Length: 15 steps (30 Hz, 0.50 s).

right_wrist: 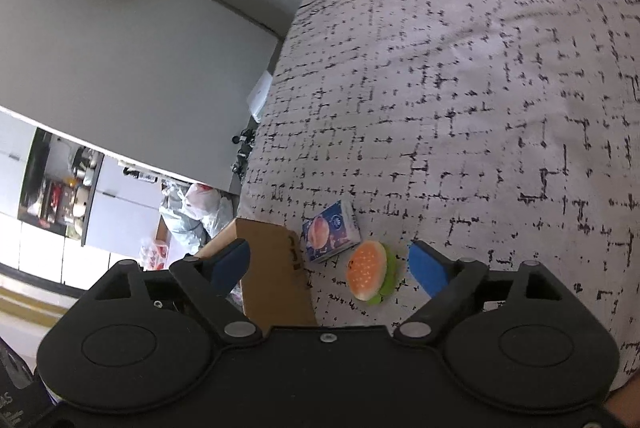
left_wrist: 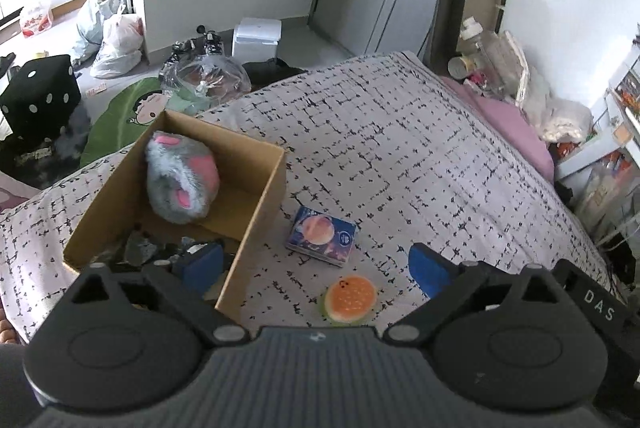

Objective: Organize soft objects
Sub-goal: 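Move the right tool to the melon-slice toy and grasp it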

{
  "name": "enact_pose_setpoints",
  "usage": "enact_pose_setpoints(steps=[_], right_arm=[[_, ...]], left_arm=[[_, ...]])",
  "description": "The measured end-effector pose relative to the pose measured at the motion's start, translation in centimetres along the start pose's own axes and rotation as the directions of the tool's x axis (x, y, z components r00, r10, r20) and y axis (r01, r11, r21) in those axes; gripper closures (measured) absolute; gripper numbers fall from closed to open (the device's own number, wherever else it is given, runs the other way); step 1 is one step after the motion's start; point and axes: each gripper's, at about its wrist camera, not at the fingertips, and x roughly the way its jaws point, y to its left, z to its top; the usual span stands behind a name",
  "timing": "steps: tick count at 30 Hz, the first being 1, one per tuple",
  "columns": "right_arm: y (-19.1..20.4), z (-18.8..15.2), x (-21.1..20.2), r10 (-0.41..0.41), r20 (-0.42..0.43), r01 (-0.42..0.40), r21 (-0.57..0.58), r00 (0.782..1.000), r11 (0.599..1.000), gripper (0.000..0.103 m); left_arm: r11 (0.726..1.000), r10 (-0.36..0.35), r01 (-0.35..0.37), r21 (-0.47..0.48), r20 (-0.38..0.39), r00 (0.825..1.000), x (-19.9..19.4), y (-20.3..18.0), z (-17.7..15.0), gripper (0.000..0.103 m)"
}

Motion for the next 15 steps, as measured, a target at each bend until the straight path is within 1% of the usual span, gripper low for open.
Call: enact_pose_setpoints(steps=[4, 7, 8, 10, 15], right_arm=[[-0.9, 0.0, 0.7, -0.003, -0.017, 0.004, 0.049, 1.0, 0.999, 0.019], [-1.4, -0.1, 1.3, -0.012, -0.032, 0.014, 0.068, 0.999, 0.998, 0.025], [-1.6, -0.2, 1.6, -0.015, -0.038, 0.018, 0.075, 0.999, 0.997, 0.029], [-2.0, -0.2, 2.1, -0.019, -0.048, 0.023, 0.087, 0.999, 0.996, 0.031], [-2.6, -0.4, 3.3, -0.039, -0.064, 0.046, 0.102, 0.997, 0.994, 0.043]], left_arm=[[1.0, -0.018, 0.019, 0.015, -0.037, 0.999, 0.8, -0.3, 0.1, 0.005], [0.999, -0.023, 0.024, 0.023, -0.051, 0.998, 1.4, -0.5, 0.2, 0.005], [0.999, -0.028, 0.03, 0.022, -0.054, 0.998, 1.6, -0.5, 0.3, 0.005], [0.999, -0.03, 0.032, 0.02, -0.06, 0.998, 2.1, -0.4, 0.5, 0.005], [0.998, -0.041, 0.044, 0.035, -0.08, 0.996, 3.4, -0.7, 0.7, 0.006]])
